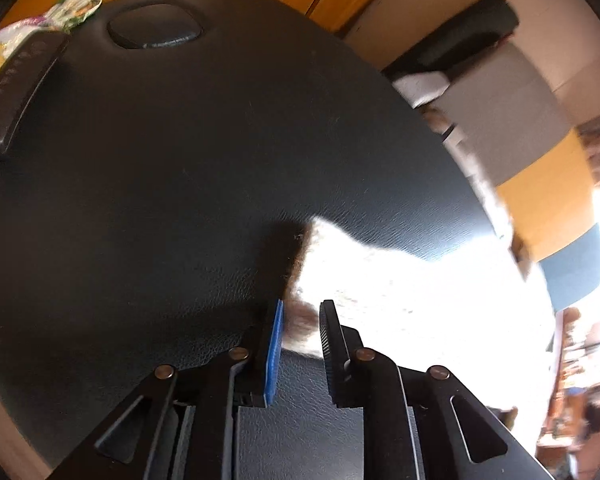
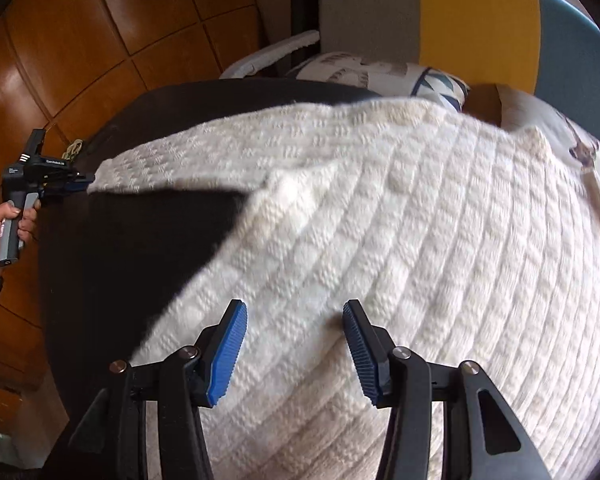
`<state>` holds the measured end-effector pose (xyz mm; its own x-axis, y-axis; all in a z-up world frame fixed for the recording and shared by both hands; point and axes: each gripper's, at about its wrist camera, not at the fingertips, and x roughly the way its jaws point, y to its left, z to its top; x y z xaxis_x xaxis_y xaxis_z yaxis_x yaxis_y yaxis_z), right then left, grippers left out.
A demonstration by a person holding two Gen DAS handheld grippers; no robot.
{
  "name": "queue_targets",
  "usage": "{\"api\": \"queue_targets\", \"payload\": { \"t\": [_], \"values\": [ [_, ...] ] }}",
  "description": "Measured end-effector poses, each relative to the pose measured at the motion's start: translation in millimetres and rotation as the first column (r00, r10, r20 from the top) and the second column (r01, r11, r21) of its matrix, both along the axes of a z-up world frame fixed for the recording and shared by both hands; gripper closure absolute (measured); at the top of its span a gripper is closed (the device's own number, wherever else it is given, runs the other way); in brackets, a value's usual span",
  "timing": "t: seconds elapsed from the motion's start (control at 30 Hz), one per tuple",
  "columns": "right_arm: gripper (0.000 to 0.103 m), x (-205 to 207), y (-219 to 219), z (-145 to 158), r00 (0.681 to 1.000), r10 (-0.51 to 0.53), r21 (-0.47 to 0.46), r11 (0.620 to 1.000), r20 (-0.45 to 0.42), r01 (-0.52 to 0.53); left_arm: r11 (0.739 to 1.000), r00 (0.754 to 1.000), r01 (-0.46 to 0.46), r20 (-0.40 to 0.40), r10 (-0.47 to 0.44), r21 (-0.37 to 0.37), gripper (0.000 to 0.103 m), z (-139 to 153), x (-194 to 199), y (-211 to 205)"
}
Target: Fold clothes
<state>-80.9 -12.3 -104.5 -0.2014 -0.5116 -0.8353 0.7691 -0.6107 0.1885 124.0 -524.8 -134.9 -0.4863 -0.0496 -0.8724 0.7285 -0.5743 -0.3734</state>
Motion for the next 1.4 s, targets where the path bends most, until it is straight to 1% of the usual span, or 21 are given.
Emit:
{"api": "queue_targets", "payload": {
  "t": [0.07,0.13,0.27,0.37,0.4,0.47,0.53,0.6,0.63,0.7,0.77,0.8,0.9,0.93,1.0,1.03,1.07,1.1,1.2,1.3,1.4],
  "values": [
    [0.052,2.9,5.1,-4.2,1.000,-0.017,-0.005,1.000,0.001,0.017,0.997,0.999,-0.013,0.049,0.017,-0.082,0.091,5.5,6.1,9.5],
    [0.052,6.3,7.6,-7.9,1.000,-0.026,-0.004,1.000,-0.012,0.026,0.989,0.995,-0.024,0.088,0.037,-0.146,0.092,9.5,11.8,15.4],
    [0.052,10.9,3.5,-9.1,0.998,-0.026,0.015,1.000,-0.060,0.027,0.991,0.994,-0.040,0.098,0.052,-0.129,0.092,14.8,23.5,12.6],
    [0.052,5.5,8.7,-5.1,0.999,-0.042,-0.007,0.999,-0.024,0.042,0.993,0.992,-0.077,0.093,0.086,-0.089,0.091,27.2,31.2,16.0],
    [0.052,5.1,14.2,0.6,0.998,-0.056,-0.024,0.998,-0.011,0.056,0.990,0.991,-0.094,0.081,0.103,-0.104,0.091,36.5,36.2,22.1],
    [0.052,10.0,30.3,17.1,0.997,-0.082,-0.074,0.994,-0.013,0.081,0.985,0.995,-0.100,0.007,0.102,-0.139,0.091,61.2,52.1,44.0],
    [0.052,20.3,52.0,31.7,0.995,-0.097,-0.106,0.990,-0.027,0.093,0.993,0.995,-0.056,-0.094,0.045,-0.109,0.090,80.9,58.9,74.2],
    [0.052,29.3,81.0,39.9,0.991,-0.130,-0.116,0.985,-0.028,0.126,0.996,0.984,0.057,-0.167,-0.069,-0.071,0.090,89.9,45.3,120.7],
    [0.052,33.2,96.6,42.4,0.988,-0.151,-0.118,0.982,-0.026,0.147,0.992,0.971,0.116,-0.204,-0.125,-0.056,0.090,94.2,38.2,144.2],
    [0.052,38.2,130.9,41.0,0.978,-0.207,-0.107,0.973,-0.013,0.205,0.964,0.937,0.254,-0.228,-0.266,-0.078,0.090,96.5,24.2,205.7],
    [0.052,41.9,165.4,36.2,0.962,-0.272,-0.083,0.959,-0.001,0.271,0.913,0.877,0.402,-0.257,-0.407,-0.073,0.090,93.7,21.9,272.7],
    [0.052,43.7,182.7,33.8,0.953,-0.304,-0.071,0.950,0.005,0.304,0.880,0.841,0.470,-0.270,-0.469,-0.065,0.090,91.4,23.0,305.6],
    [0.051,48.9,228.9,24.9,0.919,-0.393,-0.051,0.918,0.025,0.394,0.779,0.748,0.624,-0.247,-0.616,-0.054,0.090,76.9,26.4,390.9],
    [0.051,50.8,242.1,21.7,0.908,-0.417,-0.042,0.908,0.035,0.418,0.745,0.719,0.665,-0.225,-0.658,-0.051,0.090,68.0,5.4,409.2],
    [0.051,55.7,260.5,14.5,0.896,-0.441,-0.017,0.897,0.042,0.442,0.711,0.695,0.699,-0.167,-0.700,-0.071,0.090,56.6,-19.3,436.8],
    [0.051,58.2,268.2,10.1,0.892,-0.451,-0.001,0.893,0.042,0.451,0.691,0.678,0.718,-0.139,-0.721,-0.085,0.090,42.4,-55.5,439.2],
    [0.051,60.7,273.2,5.6,0.891,-0.452,0.005,0.892,0.040,0.453,0.685,0.677,0.721,-0.106,-0.728,-0.101,0.090,35.0,-52.7,441.8],
    [0.052,64.4,276.9,3.1,0.894,-0.446,-0.012,0.895,0.028,0.447,0.681,0.678,0.724,-0.071,-0.732,-0.110,0.090,22.4,-29.2,452.4],
    [0.052,71.7,278.1,-0.2,0.899,-0.438,-0.028,0.899,-0.017,0.437,0.644,0.651,0.735,-0.044,-0.758,-0.214,0.089,7.5,-60.8,450.2],
    [0.051,73.3,275.2,0.2,0.900,-0.434,-0.029,0.901,-0.043,0.434,0.637,0.656,0.735,0.005,-0.755,-0.234,0.089,5.5,-85.2,452.9],
    [0.051,65.4,299.1,11.1,0.891,-0.449,-0.135,0.881,0.068,0.454,0.630,0.650,0.741,0.018,-0.759,-0.232,0.089,16.0,-104.4,457.4]
  ]
}}
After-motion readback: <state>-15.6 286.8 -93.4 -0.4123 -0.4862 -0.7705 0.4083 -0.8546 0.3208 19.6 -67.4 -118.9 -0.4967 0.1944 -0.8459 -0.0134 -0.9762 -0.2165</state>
